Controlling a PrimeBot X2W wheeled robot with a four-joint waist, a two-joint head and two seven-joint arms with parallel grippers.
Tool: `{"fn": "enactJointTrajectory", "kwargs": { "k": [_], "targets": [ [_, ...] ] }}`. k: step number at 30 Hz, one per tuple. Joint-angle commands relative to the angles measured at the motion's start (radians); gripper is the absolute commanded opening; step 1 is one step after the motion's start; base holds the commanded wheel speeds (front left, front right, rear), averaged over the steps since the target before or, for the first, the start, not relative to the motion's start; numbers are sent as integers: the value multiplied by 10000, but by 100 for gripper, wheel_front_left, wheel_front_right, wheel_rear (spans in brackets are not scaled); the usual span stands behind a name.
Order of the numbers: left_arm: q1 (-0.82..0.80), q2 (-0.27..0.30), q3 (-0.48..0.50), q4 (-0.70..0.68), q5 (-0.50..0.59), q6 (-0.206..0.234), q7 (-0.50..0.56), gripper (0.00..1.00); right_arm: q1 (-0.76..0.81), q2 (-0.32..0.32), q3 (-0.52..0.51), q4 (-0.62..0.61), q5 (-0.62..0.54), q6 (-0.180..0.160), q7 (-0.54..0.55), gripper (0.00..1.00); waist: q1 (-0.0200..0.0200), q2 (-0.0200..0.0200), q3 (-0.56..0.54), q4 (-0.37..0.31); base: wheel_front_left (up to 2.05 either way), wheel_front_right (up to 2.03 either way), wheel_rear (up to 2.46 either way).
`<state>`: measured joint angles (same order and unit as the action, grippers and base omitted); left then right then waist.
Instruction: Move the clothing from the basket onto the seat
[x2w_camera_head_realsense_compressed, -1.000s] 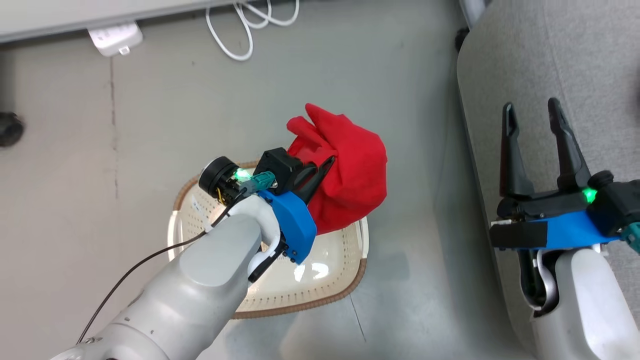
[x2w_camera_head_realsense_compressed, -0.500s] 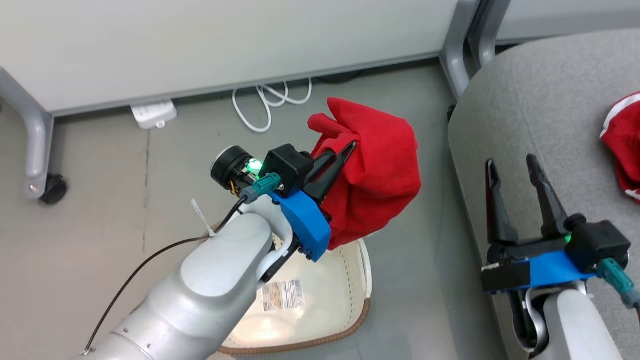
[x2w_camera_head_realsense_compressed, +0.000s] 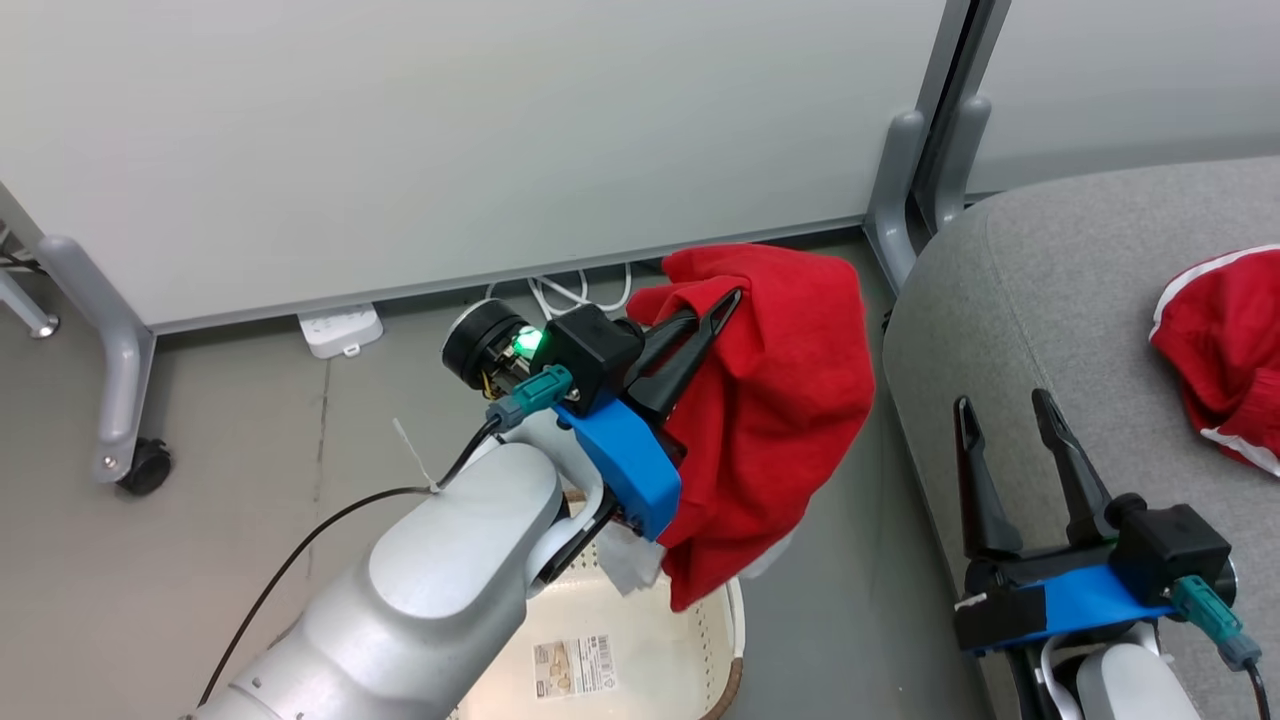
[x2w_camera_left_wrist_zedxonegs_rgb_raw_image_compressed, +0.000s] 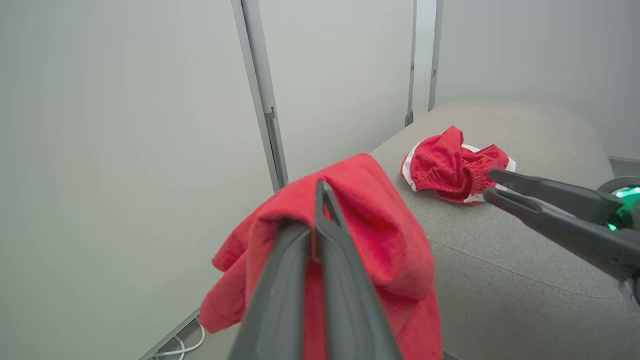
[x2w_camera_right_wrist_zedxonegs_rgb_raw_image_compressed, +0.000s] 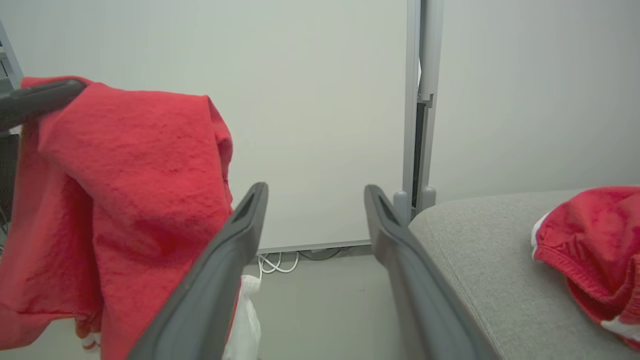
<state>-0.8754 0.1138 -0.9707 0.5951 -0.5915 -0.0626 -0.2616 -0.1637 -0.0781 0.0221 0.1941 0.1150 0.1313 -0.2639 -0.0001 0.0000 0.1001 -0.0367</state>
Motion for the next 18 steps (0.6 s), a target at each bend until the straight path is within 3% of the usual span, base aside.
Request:
{"fn": "enactJointTrajectory", "kwargs": {
  "k": [1, 12, 18],
  "targets": [
    [153, 94, 60, -110, 19, 85, -45, 0, 207, 29, -9, 38, 30, -11, -8, 100, 1, 0, -162, 5, 0, 0, 0],
    [365, 318, -32, -615, -66, 288, 119, 0, 509, -70, 100, -26, 18, -11, -8, 100, 1, 0, -452, 76, 0, 0, 0],
    [381, 449, -46, -873, -92, 413, 190, 0, 278, -548, 742, -32, 29, -11, -8, 100, 1, 0, -325, 118, 0, 0, 0]
  ]
}}
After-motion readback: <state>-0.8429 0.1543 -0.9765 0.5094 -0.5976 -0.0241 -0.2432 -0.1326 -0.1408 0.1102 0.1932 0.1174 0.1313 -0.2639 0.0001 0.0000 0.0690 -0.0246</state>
